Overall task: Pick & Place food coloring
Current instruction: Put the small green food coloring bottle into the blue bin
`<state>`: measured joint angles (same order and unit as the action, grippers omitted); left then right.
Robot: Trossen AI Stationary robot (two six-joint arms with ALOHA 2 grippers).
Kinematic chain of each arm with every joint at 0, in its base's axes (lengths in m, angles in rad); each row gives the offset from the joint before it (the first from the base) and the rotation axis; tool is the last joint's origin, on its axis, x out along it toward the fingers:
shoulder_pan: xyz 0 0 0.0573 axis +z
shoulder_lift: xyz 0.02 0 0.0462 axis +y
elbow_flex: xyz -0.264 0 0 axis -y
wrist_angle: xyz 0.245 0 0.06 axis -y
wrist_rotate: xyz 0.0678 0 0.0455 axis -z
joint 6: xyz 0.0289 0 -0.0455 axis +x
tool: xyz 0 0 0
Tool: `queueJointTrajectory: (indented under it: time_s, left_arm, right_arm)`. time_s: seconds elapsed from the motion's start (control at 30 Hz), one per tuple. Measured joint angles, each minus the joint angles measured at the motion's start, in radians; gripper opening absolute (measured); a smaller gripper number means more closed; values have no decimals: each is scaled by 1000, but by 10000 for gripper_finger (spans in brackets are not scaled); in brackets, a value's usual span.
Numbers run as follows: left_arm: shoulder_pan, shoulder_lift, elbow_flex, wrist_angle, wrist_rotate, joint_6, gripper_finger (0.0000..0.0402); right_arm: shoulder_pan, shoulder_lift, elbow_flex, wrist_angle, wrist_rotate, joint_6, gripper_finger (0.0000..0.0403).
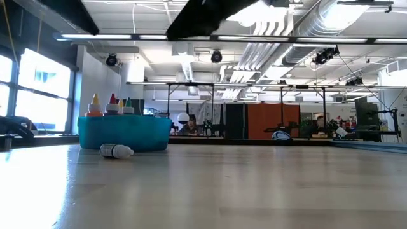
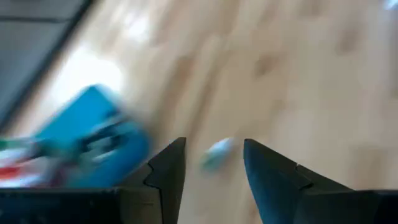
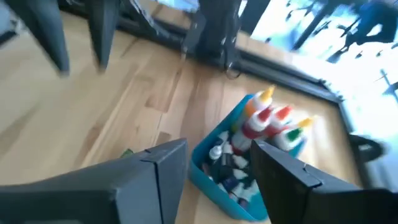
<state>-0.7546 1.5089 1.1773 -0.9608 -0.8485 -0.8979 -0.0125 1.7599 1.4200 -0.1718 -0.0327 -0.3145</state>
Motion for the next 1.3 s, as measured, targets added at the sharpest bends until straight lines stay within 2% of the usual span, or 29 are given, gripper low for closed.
queueJointTrajectory:
  time_s: [0.1,0.2,0.37,0.47,0.6,0.73,0.9,1.1,1.3]
  left_arm:
    - [7,-4,-161,339,11,85,156]
    - [57,-1,-293,608,68,193,156]
    - [178,-3,-472,1006,285,406,156]
    - [251,-3,-559,1175,418,503,156]
    - [314,-3,-649,1306,530,558,156]
    - [349,-3,-723,1371,529,562,156]
    - [364,-1,-783,1463,552,578,156]
    - [362,5,-802,1455,533,577,156]
    - [362,5,-802,1409,525,576,156]
  right_arm:
    - [45,-116,0,-94,94,-9,163]
    - [85,-224,0,-147,166,-3,158]
    - [139,-352,1,-207,207,67,156]
    - [164,-391,0,-246,206,107,156]
    - [191,-409,0,-326,206,144,154]
    - [211,-408,-36,-354,206,157,155]
    - [212,-407,-134,-309,235,165,154]
    - [209,-407,-273,-227,314,166,152]
    - [221,-407,-382,-142,349,307,152]
